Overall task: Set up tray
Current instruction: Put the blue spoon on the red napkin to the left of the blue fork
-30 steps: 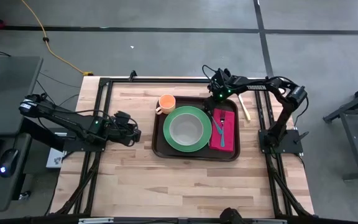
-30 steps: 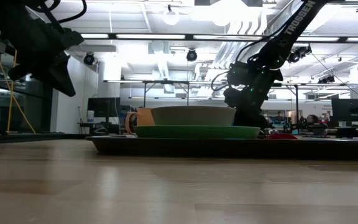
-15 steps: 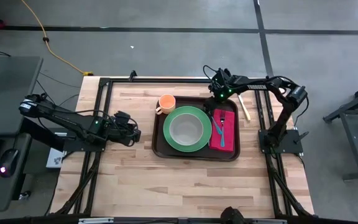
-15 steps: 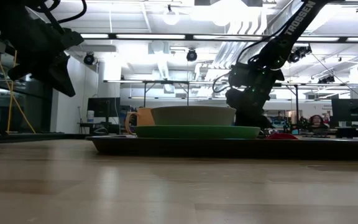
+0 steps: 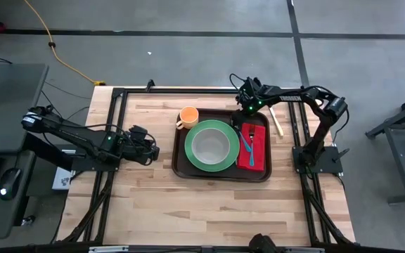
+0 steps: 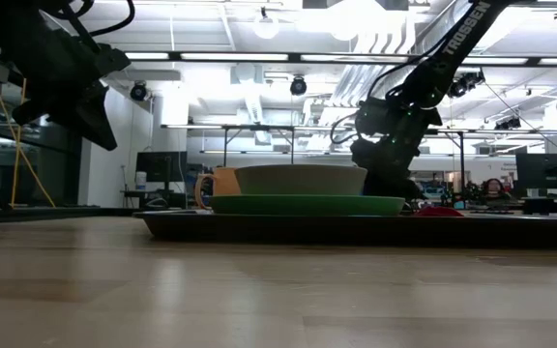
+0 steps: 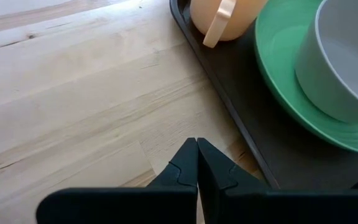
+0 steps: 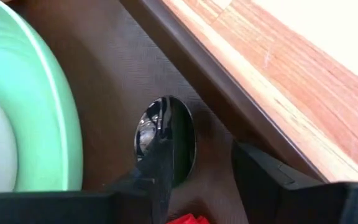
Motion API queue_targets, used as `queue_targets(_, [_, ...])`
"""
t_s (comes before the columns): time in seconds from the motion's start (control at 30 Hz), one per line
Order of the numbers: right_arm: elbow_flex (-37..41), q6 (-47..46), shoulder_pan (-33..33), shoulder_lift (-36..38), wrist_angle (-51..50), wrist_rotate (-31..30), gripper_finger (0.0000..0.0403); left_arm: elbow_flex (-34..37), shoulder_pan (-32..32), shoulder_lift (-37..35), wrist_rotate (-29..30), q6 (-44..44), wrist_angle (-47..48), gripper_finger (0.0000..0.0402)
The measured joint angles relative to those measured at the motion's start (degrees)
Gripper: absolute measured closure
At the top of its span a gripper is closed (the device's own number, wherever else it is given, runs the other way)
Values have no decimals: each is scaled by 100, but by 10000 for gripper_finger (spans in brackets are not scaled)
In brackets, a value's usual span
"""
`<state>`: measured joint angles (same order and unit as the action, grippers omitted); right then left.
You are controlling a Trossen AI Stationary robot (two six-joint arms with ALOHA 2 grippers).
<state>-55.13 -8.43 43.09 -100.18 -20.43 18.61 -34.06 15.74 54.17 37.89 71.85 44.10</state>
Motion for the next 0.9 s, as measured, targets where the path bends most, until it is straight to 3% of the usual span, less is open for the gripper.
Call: queue_targets(0.9, [405, -336, -39, -44, 839, 575, 264, 0, -1, 1, 0, 0, 61, 371])
